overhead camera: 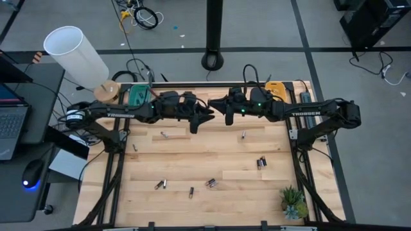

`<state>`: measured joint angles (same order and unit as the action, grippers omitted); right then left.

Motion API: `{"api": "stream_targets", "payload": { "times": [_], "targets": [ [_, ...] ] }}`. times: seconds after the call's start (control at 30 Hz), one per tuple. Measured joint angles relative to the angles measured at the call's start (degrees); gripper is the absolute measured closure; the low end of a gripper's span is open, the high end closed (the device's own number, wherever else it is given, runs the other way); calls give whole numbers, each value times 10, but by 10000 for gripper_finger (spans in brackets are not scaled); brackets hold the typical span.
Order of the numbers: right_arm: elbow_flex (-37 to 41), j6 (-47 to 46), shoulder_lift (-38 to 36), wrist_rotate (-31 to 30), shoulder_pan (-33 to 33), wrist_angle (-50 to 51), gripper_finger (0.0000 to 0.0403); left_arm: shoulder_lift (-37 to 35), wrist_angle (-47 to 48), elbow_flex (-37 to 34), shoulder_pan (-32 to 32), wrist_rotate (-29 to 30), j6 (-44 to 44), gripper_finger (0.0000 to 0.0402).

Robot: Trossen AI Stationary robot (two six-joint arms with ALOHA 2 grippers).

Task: Sort batteries
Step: Put the silver battery into the yellow bin

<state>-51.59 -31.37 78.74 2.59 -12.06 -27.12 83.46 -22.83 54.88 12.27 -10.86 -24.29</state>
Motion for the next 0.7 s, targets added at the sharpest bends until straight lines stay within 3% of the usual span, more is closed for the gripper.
{"api": "stream_targets", "payload": {
  "times": [0.23, 0.33, 0.43, 0.57, 0.7],
  "targets": [
    [0, -2, 0, 0, 11, 26, 383, 4, 25, 31, 1, 8, 17, 256],
    [0, -1, 0, 0, 14, 32, 383, 4, 51, 38, 4, 7, 33, 297],
    [0, 5, 0, 4, 16, 39, 382, 4, 60, 38, 5, 4, 46, 367],
    [0, 6, -1, 14, 16, 46, 366, 4, 62, 38, 8, 0, 45, 367],
    [0, 8, 0, 14, 15, 51, 322, 3, 74, 39, 14, 5, 47, 367]
  ]
}}
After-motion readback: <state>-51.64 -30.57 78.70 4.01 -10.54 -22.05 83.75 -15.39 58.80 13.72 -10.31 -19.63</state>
